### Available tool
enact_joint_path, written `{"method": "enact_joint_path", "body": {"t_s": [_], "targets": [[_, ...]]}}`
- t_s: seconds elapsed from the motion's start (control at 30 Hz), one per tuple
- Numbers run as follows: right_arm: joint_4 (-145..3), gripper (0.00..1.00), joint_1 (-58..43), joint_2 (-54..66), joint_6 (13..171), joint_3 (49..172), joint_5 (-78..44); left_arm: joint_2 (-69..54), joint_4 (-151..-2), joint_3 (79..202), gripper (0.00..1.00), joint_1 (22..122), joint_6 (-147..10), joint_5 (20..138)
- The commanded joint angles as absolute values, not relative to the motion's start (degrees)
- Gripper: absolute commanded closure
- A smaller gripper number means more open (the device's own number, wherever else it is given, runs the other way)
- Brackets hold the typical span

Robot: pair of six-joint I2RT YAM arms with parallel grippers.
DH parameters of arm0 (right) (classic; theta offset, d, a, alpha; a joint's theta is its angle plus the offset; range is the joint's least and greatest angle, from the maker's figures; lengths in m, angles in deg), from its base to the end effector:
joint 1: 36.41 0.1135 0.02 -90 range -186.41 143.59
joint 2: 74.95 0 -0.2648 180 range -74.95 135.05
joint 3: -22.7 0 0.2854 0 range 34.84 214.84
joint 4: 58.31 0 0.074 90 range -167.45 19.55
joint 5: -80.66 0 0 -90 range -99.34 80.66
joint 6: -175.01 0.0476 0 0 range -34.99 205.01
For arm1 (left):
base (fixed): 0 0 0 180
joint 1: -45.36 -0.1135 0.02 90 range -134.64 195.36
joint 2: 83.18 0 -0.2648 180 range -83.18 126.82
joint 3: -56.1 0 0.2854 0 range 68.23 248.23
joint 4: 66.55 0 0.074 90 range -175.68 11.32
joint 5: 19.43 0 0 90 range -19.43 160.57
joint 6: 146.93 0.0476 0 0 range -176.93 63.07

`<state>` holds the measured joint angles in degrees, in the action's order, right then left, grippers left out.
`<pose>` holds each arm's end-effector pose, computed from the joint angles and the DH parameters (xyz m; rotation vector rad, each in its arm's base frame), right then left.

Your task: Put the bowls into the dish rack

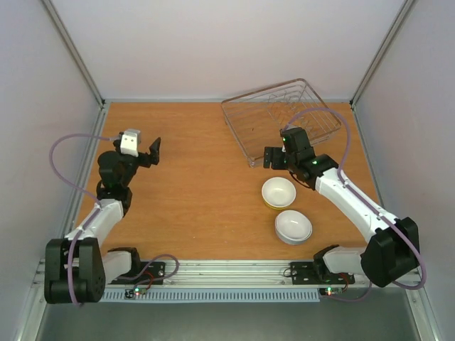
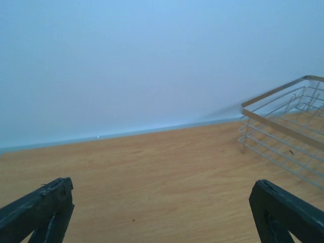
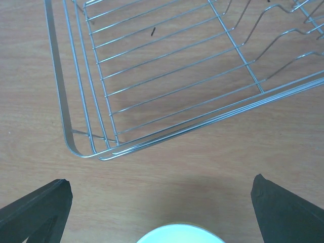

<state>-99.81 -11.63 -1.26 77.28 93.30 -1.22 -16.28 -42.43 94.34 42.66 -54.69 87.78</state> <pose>0.2905 0.1267 0.2672 -0.5878 2.2642 -0.0191 0.2860 -0.0006 0.2107 0.2218 1.6346 -0.1820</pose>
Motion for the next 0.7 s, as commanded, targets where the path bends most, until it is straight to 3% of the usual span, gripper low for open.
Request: {"method": "enact_joint_path", "body": {"t_s": [0.0, 0.43, 0.57, 0.67], "targets": [[-99.9, 0.01, -11.4, 0.2, 78.1, 94.0, 0.0, -19.5, -53.0, 97.7, 0.01, 42.2, -53.1, 92.6], [-99.1, 0.01, -11.4, 4.8, 77.1, 96.4, -3.7, -17.0, -49.2, 93.7, 0.01, 41.7, -52.4, 94.8], [-100.0, 0.02, -10.7, 11.3, 74.1, 103.6, -11.5, -16.5, -48.8, 93.3, 0.01, 41.6, -52.2, 94.0], [-103.1, 0.08, -9.2, 18.0, 71.3, 111.8, -13.8, -16.5, -48.6, 92.7, 0.01, 41.3, -51.8, 93.4]]}}
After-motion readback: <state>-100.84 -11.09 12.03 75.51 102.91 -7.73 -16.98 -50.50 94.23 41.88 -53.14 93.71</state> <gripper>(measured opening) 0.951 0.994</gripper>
